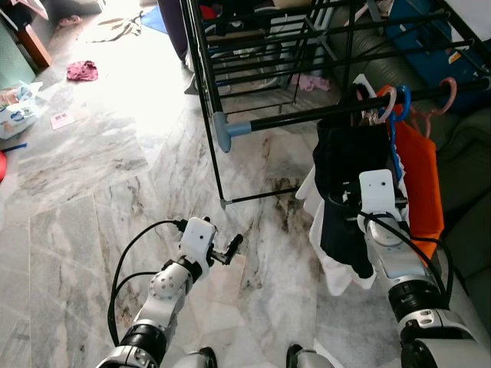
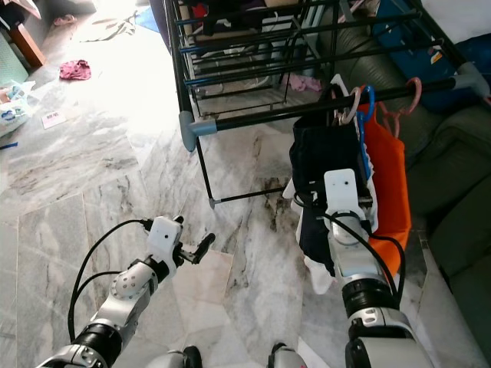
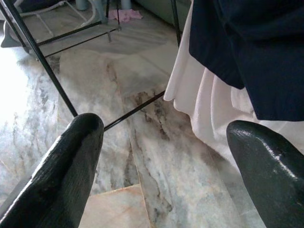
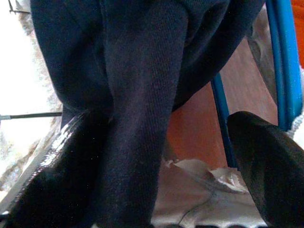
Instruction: Hang hanger
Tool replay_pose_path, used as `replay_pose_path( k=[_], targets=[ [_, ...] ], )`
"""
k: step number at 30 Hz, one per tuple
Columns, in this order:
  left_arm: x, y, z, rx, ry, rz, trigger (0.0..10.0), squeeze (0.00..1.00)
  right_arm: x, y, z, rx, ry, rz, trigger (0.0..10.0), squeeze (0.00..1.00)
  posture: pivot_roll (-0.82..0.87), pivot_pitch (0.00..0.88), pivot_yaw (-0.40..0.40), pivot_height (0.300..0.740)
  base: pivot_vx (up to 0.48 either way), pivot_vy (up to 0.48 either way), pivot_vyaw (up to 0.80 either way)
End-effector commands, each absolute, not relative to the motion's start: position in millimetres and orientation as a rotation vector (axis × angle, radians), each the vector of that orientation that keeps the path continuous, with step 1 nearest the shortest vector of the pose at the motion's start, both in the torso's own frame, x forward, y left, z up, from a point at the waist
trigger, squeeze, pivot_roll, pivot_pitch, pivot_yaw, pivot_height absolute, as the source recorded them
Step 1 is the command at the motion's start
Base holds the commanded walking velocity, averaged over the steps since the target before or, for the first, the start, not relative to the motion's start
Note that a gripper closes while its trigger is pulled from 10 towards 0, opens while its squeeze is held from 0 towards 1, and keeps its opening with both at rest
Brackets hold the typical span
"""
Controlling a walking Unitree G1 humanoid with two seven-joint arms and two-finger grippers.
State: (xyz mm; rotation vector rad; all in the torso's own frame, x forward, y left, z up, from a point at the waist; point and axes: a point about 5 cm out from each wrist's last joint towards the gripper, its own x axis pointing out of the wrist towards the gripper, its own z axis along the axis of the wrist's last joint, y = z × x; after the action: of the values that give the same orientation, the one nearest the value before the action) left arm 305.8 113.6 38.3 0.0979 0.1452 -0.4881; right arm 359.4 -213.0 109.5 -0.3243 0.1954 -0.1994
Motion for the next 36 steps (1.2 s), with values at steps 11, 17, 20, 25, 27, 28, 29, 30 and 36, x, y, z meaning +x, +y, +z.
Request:
replay_pose_path(
  k=[11, 17, 20, 25, 27, 28, 29, 30, 36],
  targets=[
    [302, 114, 33, 0.117, 0.175, -0.499, 10.0, 0.00, 357, -214, 102, -0.305, 0.211, -0.169, 0.0, 0.00, -0.01, 0.218, 0.065, 0.740, 0.000, 0.000, 0.00],
    [303, 114, 34, 0.121, 0.173, -0.496, 10.0, 0.00, 356, -214, 100, -0.302, 0.195, -0.146, 0.0, 0.00, -0.01, 0.215, 0.067, 0.740, 0.000, 0.000, 0.00],
    [304, 114, 35, 0.122, 0.173, -0.495, 10.0, 0.00, 355, -213, 100, -0.305, 0.186, -0.131, 0.0, 0.00, -0.01, 0.213, 0.070, 0.740, 0.000, 0.000, 0.00],
    [305, 114, 35, 0.125, 0.175, -0.494, 10.0, 0.00, 355, -209, 101, -0.341, 0.174, -0.096, 0.0, 0.00, -0.02, 0.214, 0.071, 0.740, 0.000, 0.000, 0.00],
    [305, 113, 35, 0.124, 0.175, -0.494, 10.0, 0.00, 355, -208, 100, -0.344, 0.172, -0.087, 0.0, 0.00, -0.02, 0.213, 0.072, 0.740, 0.000, 0.000, 0.00],
    [305, 113, 35, 0.124, 0.176, -0.493, 10.0, 0.00, 355, -207, 100, -0.371, 0.166, -0.071, 0.0, 0.00, -0.02, 0.212, 0.071, 0.740, 0.000, 0.000, 0.00],
    [306, 113, 35, 0.125, 0.175, -0.491, 10.0, 0.00, 355, -206, 100, -0.377, 0.163, -0.066, 0.0, 0.00, -0.02, 0.212, 0.071, 0.740, 0.000, 0.000, 0.00],
    [306, 113, 35, 0.125, 0.175, -0.491, 10.0, 0.00, 354, -206, 100, -0.375, 0.163, -0.066, 0.0, 0.00, -0.02, 0.212, 0.071, 0.740, 0.000, 0.000, 0.00],
    [306, 114, 36, 0.129, 0.174, -0.483, 10.0, 0.00, 352, -198, 96, -0.378, 0.155, 0.003, 0.0, 0.00, -0.01, 0.210, 0.073, 0.740, 0.000, 0.000, 0.00]
  ],
)
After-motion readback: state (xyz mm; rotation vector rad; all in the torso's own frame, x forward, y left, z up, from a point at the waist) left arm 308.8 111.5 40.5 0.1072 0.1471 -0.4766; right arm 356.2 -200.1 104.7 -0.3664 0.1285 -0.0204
